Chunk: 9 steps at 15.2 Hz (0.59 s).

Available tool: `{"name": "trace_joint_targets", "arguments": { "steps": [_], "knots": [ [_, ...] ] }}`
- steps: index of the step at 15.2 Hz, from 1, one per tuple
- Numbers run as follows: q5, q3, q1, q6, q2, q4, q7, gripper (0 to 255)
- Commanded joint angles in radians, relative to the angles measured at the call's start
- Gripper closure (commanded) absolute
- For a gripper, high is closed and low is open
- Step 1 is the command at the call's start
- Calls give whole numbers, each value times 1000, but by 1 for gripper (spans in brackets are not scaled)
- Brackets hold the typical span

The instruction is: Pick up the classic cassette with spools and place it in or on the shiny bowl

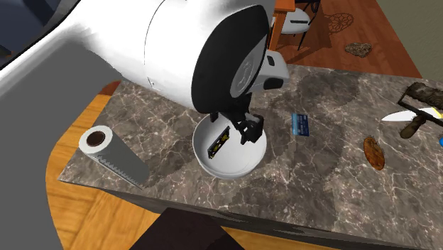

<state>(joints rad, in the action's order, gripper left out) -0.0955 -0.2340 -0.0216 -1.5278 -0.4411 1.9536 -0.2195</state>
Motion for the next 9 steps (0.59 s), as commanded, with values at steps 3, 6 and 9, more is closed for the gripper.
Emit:
{"name": "trace_joint_targets", "arguments": {
  "steps": [3, 6, 9],
  "knots": [
    [5, -1, -3, 83, 29, -111, -8, 0],
    [5, -1, -3, 83, 29, -111, -8, 0],
    [5, -1, -3, 83, 29, -111, -8, 0]
  ]
}}
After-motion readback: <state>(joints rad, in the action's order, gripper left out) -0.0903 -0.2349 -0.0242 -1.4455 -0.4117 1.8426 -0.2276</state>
